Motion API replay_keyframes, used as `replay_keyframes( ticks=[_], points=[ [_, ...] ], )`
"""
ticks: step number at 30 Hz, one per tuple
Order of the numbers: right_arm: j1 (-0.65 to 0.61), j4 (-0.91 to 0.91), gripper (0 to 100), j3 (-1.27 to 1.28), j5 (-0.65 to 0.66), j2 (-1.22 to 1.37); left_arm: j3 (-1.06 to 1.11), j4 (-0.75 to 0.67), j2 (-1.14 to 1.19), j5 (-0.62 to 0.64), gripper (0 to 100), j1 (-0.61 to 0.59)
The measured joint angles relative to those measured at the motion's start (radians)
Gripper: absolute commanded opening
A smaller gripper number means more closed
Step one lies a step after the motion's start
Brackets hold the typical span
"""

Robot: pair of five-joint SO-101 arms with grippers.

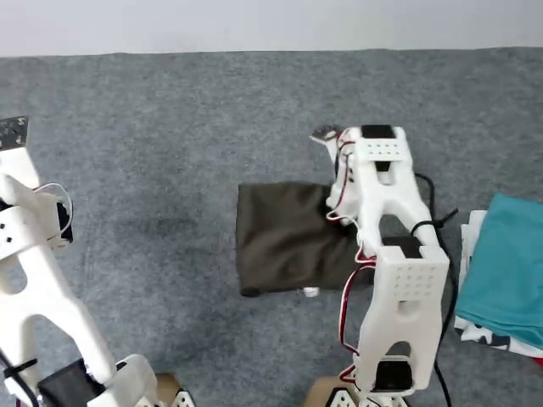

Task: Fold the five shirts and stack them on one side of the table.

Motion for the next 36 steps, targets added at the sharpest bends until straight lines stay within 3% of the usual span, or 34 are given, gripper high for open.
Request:
replay_keyframes(
  ticks=[8,13,19,22,30,36],
  points=[
    [-0.026,-0.175,1.0,-0.058,0.305,0.000,0.000,0.000,0.000,0.000,1,0.000],
    [-0.052,-0.238,1.8,-0.058,0.370,0.003,0.000,0.000,0.000,0.000,1,0.000],
    [-0.057,-0.253,16.0,-0.058,0.379,0.003,0.000,0.000,0.000,0.000,1,0.000],
    [-0.057,-0.273,20.1,-0.058,0.304,0.003,0.000,0.000,0.000,0.000,1,0.000],
    [-0.055,-0.287,22.3,-0.058,-0.048,-0.057,0.000,0.000,0.000,0.000,1,0.052],
    [-0.051,-0.183,22.1,-0.058,-0.215,-0.178,0.000,0.000,0.000,0.000,1,0.066]
  ],
)
